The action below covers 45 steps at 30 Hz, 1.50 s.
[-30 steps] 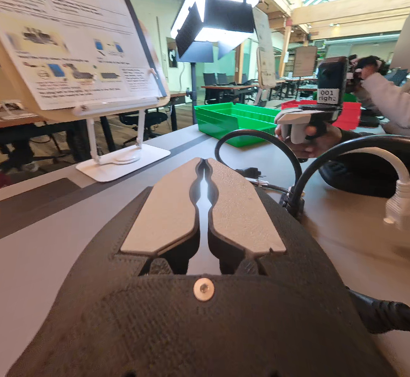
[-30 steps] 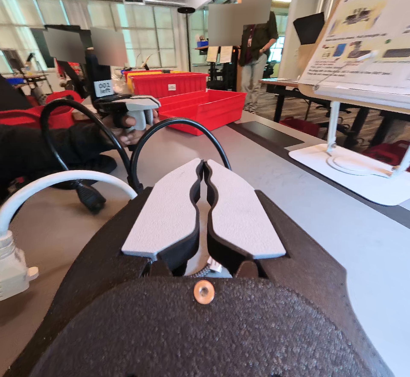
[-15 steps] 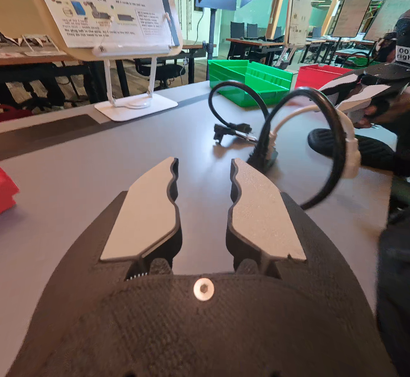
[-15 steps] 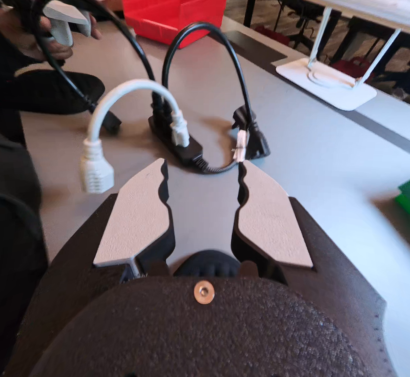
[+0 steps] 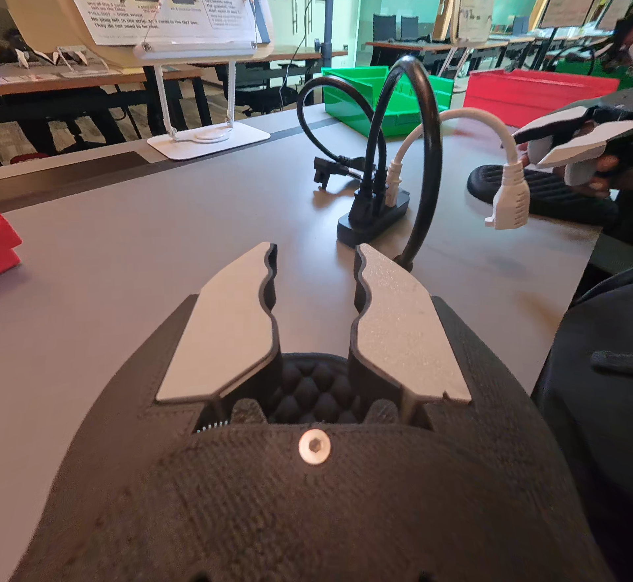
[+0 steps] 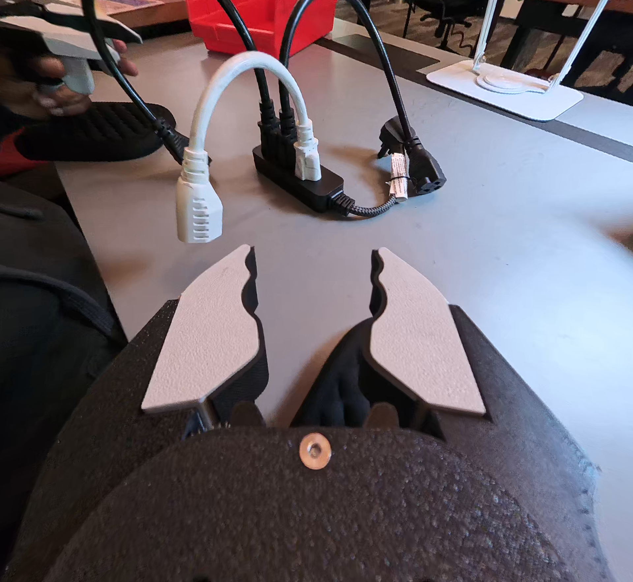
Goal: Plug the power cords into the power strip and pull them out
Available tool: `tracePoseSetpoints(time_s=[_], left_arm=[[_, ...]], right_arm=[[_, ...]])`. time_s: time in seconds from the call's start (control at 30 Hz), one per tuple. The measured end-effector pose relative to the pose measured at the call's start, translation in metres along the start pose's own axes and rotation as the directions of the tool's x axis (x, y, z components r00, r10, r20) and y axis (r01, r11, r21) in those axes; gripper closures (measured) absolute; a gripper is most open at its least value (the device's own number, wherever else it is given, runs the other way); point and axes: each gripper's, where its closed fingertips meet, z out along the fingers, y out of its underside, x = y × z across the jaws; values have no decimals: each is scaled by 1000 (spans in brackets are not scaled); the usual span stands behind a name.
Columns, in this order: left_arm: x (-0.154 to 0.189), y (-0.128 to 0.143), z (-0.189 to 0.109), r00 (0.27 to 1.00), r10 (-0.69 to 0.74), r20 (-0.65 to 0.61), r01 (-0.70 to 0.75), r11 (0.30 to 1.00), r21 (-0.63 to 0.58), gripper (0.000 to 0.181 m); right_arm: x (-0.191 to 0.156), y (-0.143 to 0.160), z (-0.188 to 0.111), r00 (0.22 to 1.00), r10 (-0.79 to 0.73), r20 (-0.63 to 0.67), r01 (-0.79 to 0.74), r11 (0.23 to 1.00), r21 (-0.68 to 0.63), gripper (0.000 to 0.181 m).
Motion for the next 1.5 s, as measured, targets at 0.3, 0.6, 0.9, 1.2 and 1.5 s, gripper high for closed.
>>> tracePoseSetpoints(time_s=[0.3,0.6,0.9,1.2,1.5], left_arm=[[4,-3,11,990,123,-75,-128,990,-58,165],[20,11,94,903,201,-380,-306,922,-238,157],[71,40,164,786,134,-603,-398,857,-328,117],[73,52,174,749,139,-647,-445,830,-336,123],[56,55,168,765,183,-617,-458,829,-322,132]], right_arm=[[-3,-3,3,998,-58,35,58,998,-2,125],[-8,-21,72,930,-252,269,291,950,-117,154],[-16,-27,137,874,-215,436,305,941,-147,143],[-15,-18,151,845,-179,504,269,957,-110,154],[-16,-16,157,819,-231,526,323,942,-89,157]])
